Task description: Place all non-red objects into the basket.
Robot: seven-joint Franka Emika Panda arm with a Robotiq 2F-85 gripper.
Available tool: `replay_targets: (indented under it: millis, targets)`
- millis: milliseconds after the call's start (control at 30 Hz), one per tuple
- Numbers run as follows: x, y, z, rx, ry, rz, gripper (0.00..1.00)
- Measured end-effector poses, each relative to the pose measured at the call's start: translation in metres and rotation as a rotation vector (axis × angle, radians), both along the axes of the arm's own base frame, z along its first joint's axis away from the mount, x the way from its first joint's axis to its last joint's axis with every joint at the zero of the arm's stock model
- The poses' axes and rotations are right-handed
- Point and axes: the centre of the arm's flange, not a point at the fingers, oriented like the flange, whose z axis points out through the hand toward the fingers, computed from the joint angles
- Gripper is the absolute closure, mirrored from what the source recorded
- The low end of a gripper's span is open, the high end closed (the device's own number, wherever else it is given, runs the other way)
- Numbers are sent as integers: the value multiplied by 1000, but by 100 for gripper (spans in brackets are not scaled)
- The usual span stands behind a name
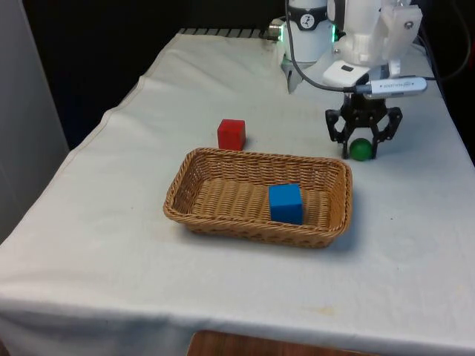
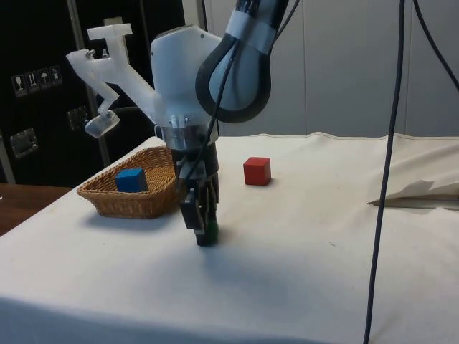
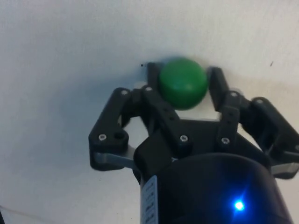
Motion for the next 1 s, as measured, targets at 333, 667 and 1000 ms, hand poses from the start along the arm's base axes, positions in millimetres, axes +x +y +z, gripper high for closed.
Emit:
replay_targets:
  millis: [333, 667, 1000]
  targets:
    - [0, 0, 0, 0, 0, 0, 100]
    - [-7, 3, 34, -3, -6, 5, 100]
    - [-13, 2, 73, -9, -18, 8, 100]
